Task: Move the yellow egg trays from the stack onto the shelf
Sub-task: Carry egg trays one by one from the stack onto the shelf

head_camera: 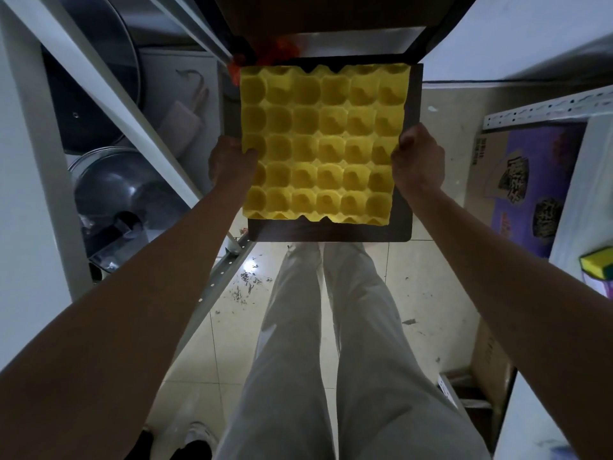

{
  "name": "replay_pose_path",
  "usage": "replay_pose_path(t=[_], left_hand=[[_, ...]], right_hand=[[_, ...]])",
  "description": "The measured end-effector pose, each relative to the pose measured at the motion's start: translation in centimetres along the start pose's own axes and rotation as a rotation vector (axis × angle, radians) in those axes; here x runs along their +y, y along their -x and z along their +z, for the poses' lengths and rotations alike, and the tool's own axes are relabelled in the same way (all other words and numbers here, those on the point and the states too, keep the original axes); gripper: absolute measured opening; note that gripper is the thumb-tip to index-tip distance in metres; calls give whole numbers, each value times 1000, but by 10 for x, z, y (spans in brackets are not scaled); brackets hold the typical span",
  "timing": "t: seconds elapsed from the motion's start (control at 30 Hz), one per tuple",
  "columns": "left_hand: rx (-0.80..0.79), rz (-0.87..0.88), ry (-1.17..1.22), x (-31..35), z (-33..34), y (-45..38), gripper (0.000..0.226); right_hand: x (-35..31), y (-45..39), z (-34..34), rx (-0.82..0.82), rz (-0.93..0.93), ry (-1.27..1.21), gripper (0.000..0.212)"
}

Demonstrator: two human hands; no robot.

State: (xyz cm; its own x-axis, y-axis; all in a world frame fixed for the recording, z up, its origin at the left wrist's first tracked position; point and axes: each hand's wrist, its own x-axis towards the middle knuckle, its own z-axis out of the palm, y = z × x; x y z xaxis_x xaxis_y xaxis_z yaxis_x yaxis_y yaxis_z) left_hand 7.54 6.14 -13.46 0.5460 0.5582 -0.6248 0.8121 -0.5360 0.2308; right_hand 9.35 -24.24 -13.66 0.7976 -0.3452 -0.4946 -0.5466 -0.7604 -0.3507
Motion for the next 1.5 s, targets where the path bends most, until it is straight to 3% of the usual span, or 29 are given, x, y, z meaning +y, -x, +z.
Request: replay_pose_path(t=[0.13, 0.37, 0.6, 0.7, 0.83, 0.9, 1.13, 1.3, 1.43, 1.5], left_hand=[[24, 26, -52, -7, -3, -10, 28], [42, -42, -16, -1, -4, -3, 32], [-22, 20, -7, -3, 2, -10, 38], [-46, 1, 30, -4, 4, -11, 42], [-24, -25, 131, -2, 2, -7, 42], [13, -35, 158, -2, -2, -5, 38], [53, 35, 218, 4, -26, 32, 27], [85, 87, 266, 16, -37, 92, 23], [-2, 239, 206, 34, -42, 159, 23], [-93, 322, 163, 44, -46, 199, 17]], right_hand=[[3, 3, -4, -20, -64, -28, 12], [-2, 11, -4, -123, -42, -94, 26], [-8, 10, -19, -282, 63, -591, 18], [-17, 17, -23, -276, 132, -724, 15], [-32, 21, -20, -336, 366, -911, 15], [-33, 24, -19, -351, 362, -933, 14], [-23, 48, -44, -240, 262, -853, 11], [-1, 91, -80, -107, 245, -680, 23], [34, 165, -124, 97, 282, -657, 15], [57, 212, -153, 194, 330, -628, 22]])
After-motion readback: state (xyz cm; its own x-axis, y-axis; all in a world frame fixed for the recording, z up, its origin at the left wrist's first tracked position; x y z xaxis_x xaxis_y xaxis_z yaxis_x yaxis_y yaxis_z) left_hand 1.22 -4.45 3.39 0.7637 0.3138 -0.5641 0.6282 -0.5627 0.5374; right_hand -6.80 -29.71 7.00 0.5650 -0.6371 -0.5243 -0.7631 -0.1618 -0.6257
